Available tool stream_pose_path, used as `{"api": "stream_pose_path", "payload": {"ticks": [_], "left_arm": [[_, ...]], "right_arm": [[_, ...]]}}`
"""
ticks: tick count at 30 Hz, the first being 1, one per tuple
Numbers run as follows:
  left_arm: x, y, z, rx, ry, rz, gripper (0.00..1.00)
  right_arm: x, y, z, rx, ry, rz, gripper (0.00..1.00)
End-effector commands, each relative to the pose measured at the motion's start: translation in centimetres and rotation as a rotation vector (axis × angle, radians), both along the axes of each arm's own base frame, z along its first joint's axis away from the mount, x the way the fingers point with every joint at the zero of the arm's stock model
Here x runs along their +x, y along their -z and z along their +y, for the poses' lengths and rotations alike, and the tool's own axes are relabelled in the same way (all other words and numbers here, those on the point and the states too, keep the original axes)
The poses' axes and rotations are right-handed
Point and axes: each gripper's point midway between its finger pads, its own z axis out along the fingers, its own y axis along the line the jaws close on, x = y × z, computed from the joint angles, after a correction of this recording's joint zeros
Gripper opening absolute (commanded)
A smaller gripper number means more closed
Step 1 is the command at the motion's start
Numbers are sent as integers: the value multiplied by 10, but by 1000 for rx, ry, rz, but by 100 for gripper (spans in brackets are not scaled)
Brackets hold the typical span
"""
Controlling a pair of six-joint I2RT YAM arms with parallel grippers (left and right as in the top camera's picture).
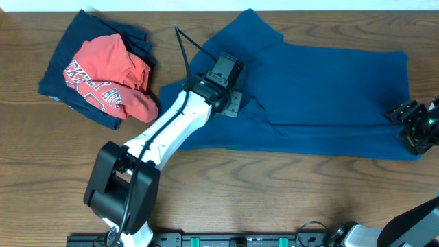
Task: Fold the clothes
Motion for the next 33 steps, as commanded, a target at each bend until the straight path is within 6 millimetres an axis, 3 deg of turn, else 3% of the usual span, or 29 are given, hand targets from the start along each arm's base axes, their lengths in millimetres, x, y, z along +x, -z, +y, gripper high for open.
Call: {"api": "stream_pose_path", "payload": {"ticks": [1,6,14,18,26,33], "left_arm": [[-21,-6,-31,-88,99,49,43],[-43,23,-39,-31,129,142,6],[-45,69,-31,66,108,205,6],[-32,89,-37,67,102,176,6],[8,66,-39,85,62,11,6],[12,62,-35,111,54,-1,6]], "right_arm": [[4,-4,-1,-21,-17,-16,73],[3,-4,0,-17,-17,-12,73],[3,-4,-1,-18,-18,-13,73],[3,-4,-1,-18,-17,-13,73],[3,-4,-1,-18,-18,-13,73],[1,-3,0,-18,-17,-5,73]]}}
